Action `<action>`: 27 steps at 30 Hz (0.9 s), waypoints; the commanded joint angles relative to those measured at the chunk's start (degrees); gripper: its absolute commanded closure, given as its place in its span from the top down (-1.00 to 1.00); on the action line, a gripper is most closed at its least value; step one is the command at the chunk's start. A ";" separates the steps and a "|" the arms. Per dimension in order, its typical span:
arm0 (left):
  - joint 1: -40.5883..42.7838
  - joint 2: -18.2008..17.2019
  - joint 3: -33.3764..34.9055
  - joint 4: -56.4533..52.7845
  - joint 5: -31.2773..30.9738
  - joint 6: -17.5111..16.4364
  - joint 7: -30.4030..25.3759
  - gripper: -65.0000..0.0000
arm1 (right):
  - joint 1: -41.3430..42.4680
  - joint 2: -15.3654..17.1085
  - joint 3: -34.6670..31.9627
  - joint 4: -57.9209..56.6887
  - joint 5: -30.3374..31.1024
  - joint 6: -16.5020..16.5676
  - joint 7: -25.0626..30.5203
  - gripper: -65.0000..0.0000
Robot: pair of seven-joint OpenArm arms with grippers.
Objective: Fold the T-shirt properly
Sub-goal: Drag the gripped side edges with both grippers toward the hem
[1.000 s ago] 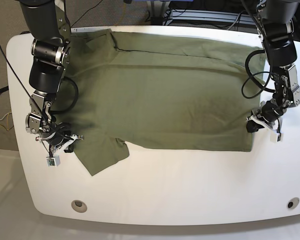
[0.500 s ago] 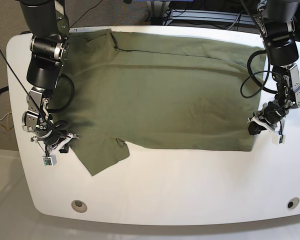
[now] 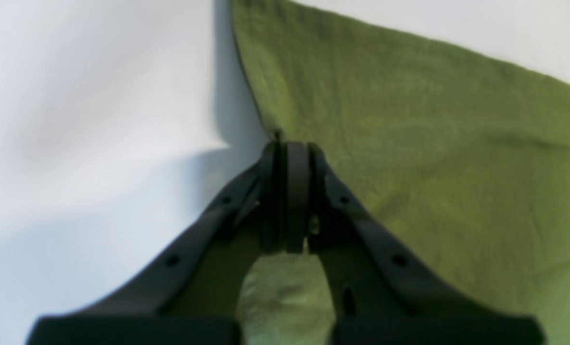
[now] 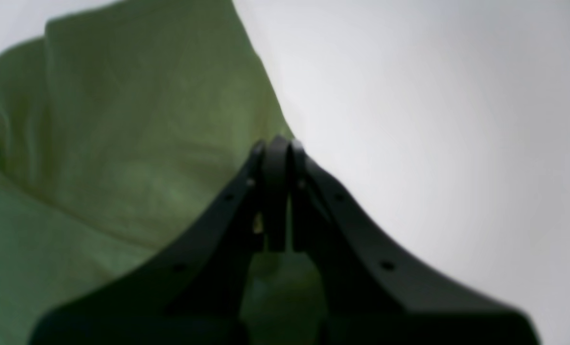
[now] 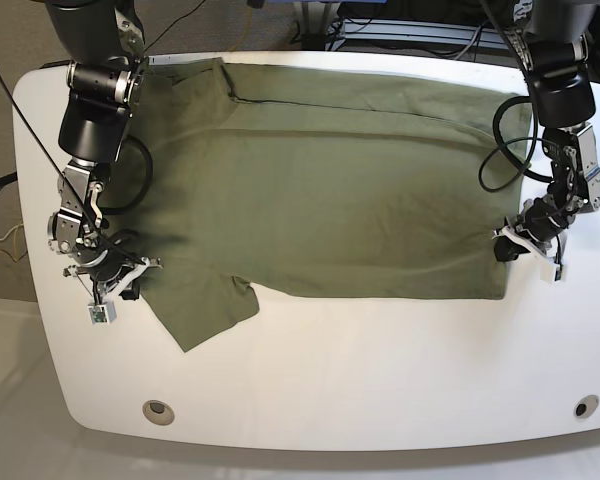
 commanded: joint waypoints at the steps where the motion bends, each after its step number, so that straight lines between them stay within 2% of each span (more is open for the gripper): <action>1: -1.42 -1.09 -0.15 0.66 -0.83 -0.39 -1.17 -1.00 | 1.81 0.78 0.35 0.22 0.93 -0.03 1.71 -0.85; 3: -0.28 -1.04 -0.06 1.94 -0.87 -0.22 -0.25 -1.00 | -0.05 1.33 0.22 3.17 2.07 0.30 -1.02 -0.81; 6: 1.01 -1.20 -0.09 3.36 -0.90 -0.14 0.12 -1.00 | -1.90 1.62 0.14 6.98 2.66 0.47 -4.05 -1.00; 15: 0.66 -1.38 -0.03 3.43 -0.52 0.03 -0.16 -1.00 | -8.56 1.29 0.30 17.43 3.26 0.97 -9.63 -1.00; 23: 0.41 -1.53 0.18 2.77 -0.37 0.03 0.05 -1.00 | -12.38 1.12 1.14 22.45 4.23 1.19 -10.64 -1.00; 27: 0.76 -1.42 0.08 3.14 -0.14 0.21 0.13 -1.00 | -12.64 1.17 2.42 20.05 8.11 1.63 -10.37 -1.00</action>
